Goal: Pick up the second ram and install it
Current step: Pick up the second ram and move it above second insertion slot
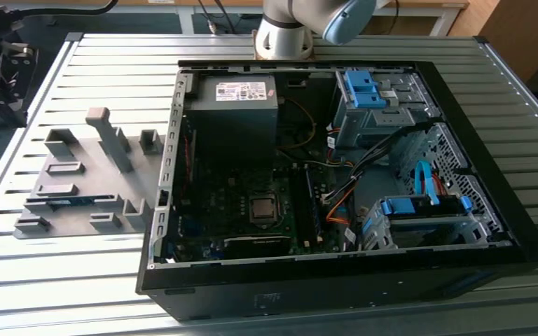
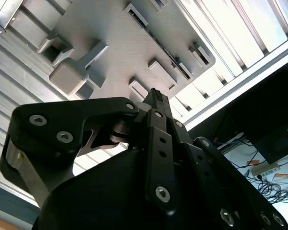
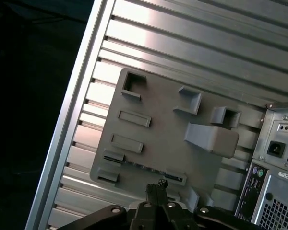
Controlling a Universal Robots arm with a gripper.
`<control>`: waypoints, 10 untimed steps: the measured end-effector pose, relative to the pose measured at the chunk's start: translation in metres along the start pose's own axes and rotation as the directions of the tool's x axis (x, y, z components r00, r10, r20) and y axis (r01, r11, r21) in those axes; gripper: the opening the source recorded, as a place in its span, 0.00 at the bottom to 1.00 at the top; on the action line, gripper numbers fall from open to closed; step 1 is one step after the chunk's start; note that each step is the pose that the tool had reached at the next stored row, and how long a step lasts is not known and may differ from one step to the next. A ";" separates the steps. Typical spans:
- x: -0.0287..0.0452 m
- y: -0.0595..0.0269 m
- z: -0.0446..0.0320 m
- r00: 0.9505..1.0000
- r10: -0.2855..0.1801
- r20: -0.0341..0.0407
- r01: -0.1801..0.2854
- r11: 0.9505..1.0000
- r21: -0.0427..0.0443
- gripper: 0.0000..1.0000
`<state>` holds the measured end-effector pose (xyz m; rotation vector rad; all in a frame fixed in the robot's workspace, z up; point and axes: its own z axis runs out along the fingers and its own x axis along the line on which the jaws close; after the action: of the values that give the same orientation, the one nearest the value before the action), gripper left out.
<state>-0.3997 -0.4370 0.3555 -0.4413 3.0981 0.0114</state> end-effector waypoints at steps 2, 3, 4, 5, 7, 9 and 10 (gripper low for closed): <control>0.0001 -0.0002 0.0000 1.000 -0.015 0.000 0.015 1.000 0.000 0.11; 0.0001 -0.0002 0.0000 1.000 -0.022 0.000 0.022 1.000 0.000 0.11; 0.0001 -0.0003 0.0000 1.000 -0.029 0.000 0.029 1.000 0.000 0.11; 0.0001 -0.0003 0.0000 0.999 -0.035 0.000 0.035 0.999 0.000 0.11; 0.0001 -0.0005 0.0000 0.999 -0.048 0.000 0.048 0.999 -0.001 0.11; 0.0002 -0.0006 0.0000 0.998 -0.064 0.000 0.064 0.998 -0.001 0.11; 0.0002 -0.0006 0.0000 0.997 -0.072 0.000 0.072 0.997 -0.001 0.11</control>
<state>-0.3997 -0.4376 0.3555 -0.5529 3.0805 0.0120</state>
